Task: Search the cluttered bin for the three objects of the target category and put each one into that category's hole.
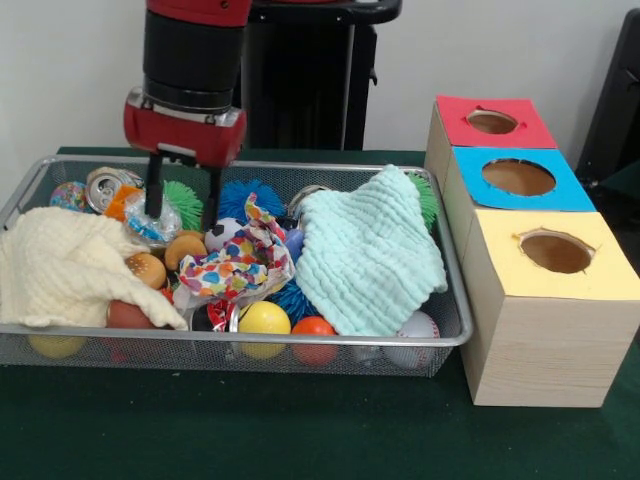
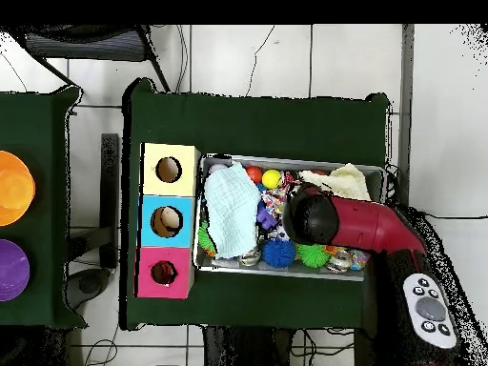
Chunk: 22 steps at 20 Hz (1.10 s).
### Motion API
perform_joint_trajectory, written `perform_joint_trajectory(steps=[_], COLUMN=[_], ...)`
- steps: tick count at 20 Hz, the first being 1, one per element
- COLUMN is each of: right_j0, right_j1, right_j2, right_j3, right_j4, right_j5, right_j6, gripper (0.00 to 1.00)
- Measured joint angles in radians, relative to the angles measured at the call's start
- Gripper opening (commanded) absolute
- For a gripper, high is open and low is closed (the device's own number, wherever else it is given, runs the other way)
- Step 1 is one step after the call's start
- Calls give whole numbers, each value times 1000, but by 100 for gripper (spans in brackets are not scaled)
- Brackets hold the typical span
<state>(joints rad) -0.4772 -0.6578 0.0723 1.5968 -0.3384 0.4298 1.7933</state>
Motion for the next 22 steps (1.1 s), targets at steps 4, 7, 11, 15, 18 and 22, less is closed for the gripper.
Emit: perform_joint_trajectory(steps=[4,7,11,15,18,22], right_j0=[-34,-49,-75,-89,-105,-122], right_j1=[36,57,96,107,106,102], right_j2=[-1,-1,0,1,6,16], right_j3=[-6,-6,-6,-4,2,13], right_j4=[-18,-20,-20,-20,-18,-10], right_j5=[1,1,5,12,19,39], right_j6=[0,0,0,0,0,0], gripper=[100,100,100,100,100,100])
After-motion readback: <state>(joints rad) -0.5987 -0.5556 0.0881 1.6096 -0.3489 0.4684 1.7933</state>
